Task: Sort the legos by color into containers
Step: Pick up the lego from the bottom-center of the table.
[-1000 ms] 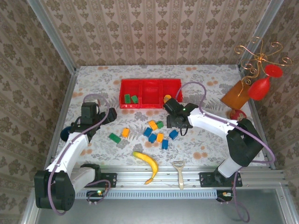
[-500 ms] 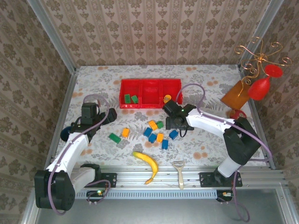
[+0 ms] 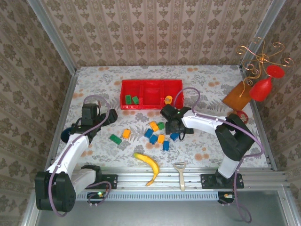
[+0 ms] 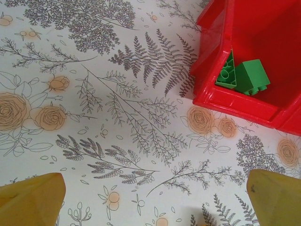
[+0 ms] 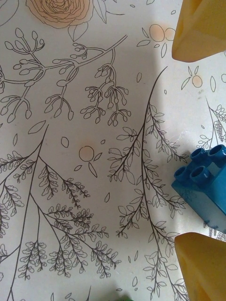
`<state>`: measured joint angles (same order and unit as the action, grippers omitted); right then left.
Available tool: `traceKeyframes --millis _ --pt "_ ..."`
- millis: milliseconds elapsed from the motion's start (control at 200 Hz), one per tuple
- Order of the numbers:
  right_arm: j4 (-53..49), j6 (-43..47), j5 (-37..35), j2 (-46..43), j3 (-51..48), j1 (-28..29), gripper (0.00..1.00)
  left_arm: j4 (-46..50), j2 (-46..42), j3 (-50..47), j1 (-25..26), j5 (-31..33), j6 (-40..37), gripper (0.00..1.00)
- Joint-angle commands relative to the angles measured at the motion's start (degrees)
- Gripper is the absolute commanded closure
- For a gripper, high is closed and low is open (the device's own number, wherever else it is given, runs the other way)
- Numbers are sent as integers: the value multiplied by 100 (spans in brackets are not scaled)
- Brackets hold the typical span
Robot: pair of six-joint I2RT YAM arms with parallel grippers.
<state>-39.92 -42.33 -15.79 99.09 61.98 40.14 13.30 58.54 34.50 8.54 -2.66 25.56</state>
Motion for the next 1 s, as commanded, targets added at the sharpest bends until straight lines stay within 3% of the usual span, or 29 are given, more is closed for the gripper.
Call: traceKeyframes --millis 0,535,995 --pt "-33 -175 35 124 60 46 5 -74 34 -84 -35 -69 83 0" --pt "-244 -232 31 67 -161 97 7 -91 61 -84 -36 -58 82 0" --pt "-160 -266 276 -47 -349 105 25 -90 53 -75 -45 -45 74 0"
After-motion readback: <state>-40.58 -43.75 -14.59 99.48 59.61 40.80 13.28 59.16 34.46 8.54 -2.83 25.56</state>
